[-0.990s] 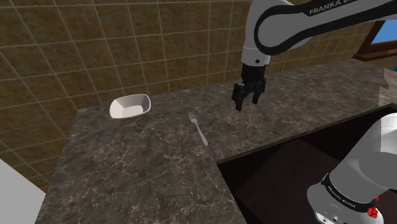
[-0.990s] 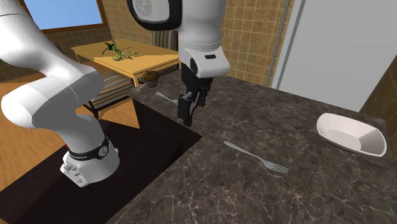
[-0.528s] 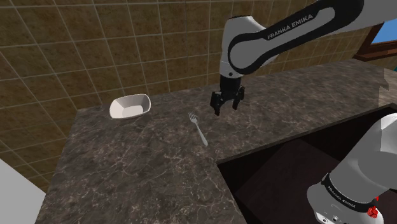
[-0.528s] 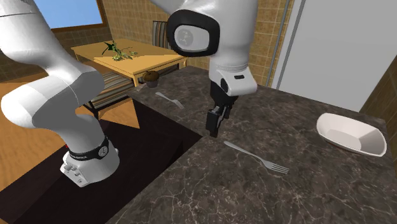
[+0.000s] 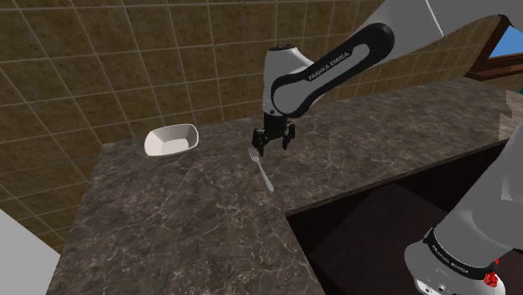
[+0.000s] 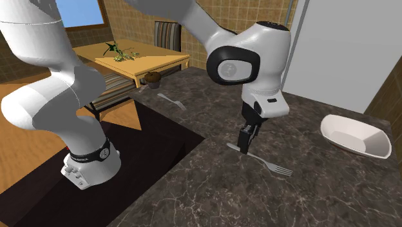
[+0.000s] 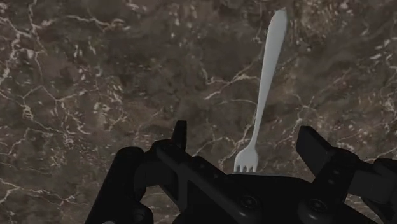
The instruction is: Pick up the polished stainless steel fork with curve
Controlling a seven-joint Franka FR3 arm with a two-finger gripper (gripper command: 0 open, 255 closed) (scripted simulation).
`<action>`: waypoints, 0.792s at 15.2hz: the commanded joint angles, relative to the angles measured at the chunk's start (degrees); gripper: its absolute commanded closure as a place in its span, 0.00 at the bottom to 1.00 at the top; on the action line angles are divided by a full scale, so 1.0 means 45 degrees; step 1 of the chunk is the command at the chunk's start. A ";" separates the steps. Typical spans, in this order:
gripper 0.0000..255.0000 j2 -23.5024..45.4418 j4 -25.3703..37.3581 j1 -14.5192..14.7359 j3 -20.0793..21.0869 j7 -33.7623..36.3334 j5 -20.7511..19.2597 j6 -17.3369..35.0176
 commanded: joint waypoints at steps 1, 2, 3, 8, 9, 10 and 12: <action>0.00 0.1014 0.0867 0.0122 -0.0106 0.0719 -0.0598 0.0263; 0.00 0.1504 0.1290 0.0224 -0.0186 0.1066 -0.0879 0.0379; 0.00 0.1991 0.1730 0.0339 -0.0283 0.1398 -0.1145 0.0475; 0.00 0.3708 0.3307 0.0800 -0.0715 0.2411 -0.1948 0.0787; 0.00 0.3819 0.3283 0.0819 -0.0740 0.2441 -0.1990 0.0919; 0.00 0.3931 0.3262 0.0836 -0.0765 0.2472 -0.2033 0.1051; 0.00 0.4162 0.3227 0.0873 -0.0818 0.2534 -0.2119 0.1310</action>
